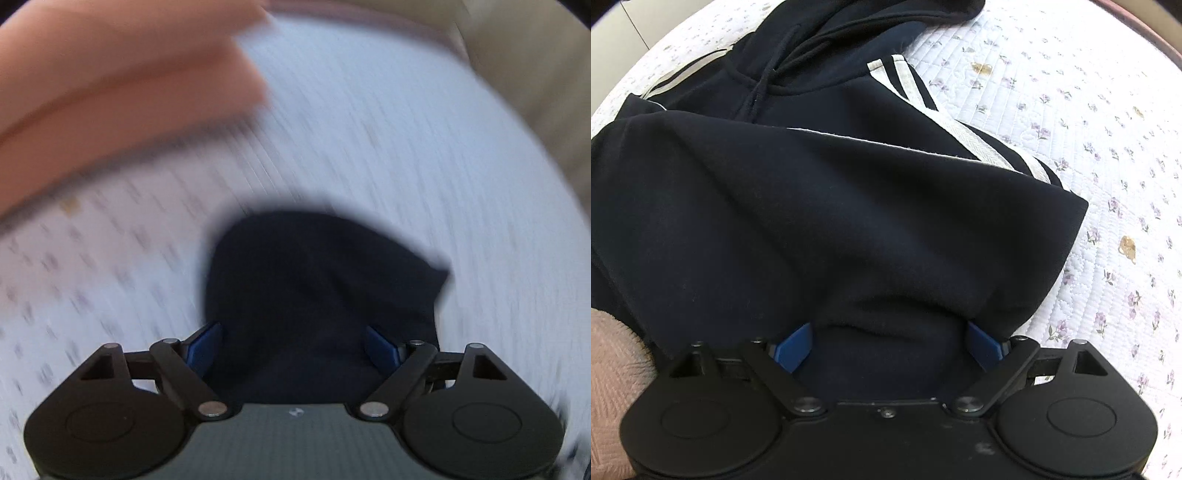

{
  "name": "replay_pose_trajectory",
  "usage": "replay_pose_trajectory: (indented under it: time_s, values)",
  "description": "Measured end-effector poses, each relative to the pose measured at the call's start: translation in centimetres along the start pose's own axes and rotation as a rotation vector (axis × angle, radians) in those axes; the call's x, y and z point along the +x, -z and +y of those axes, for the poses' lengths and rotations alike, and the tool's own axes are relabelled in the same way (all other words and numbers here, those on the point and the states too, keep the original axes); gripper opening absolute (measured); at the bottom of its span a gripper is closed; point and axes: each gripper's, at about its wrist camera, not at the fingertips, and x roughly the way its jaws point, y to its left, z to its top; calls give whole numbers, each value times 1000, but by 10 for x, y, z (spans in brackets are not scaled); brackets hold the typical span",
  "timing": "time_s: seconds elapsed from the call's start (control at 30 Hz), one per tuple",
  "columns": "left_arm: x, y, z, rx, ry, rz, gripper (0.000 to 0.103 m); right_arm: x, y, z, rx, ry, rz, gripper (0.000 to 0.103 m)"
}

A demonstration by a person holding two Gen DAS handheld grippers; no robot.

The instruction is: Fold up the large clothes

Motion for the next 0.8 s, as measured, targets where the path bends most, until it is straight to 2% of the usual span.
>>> replay_pose_trajectory:
  time_s: [0.1, 0.17, 0.2, 0.3, 0.37, 0.4, 0.5, 0.6, 0.7, 0.77, 0.8]
  values:
    - [-1, 26, -27, 200, -44, 50, 89, 1, -5, -1, 5, -1, 9, 103]
    - [-12, 26, -32, 257, -44, 36, 86, 5, -5, -2, 1, 0, 3, 103]
    - [-21, 19, -26, 233, -19, 18, 85, 5, -5, -2, 0, -2, 0, 103]
    - [-49, -15, 10, 49, 113, -96, 90, 12, -3, -7, 1, -9, -12, 103]
    - [-53, -38, 29, -50, 128, -181, 99, 13, -3, -7, -2, -10, -17, 103]
    - [-49, -50, 38, -100, 105, -219, 100, 13, -2, -7, -2, -11, -19, 103]
    - [-17, -77, 54, -157, -8, -188, 97, 5, 5, -4, -5, -14, -23, 103]
    - [18, -82, 55, -127, -27, -79, 92, 4, 7, -4, -6, -14, -26, 103]
    - [38, -71, 49, -96, -29, -22, 92, 3, 10, -4, 0, -13, -37, 103]
    - [49, -63, 44, -78, -55, -32, 82, 2, 11, -3, 6, -7, -45, 103]
    - [48, -61, 38, -61, -73, -68, 71, 2, 12, -3, 8, -4, -50, 103]
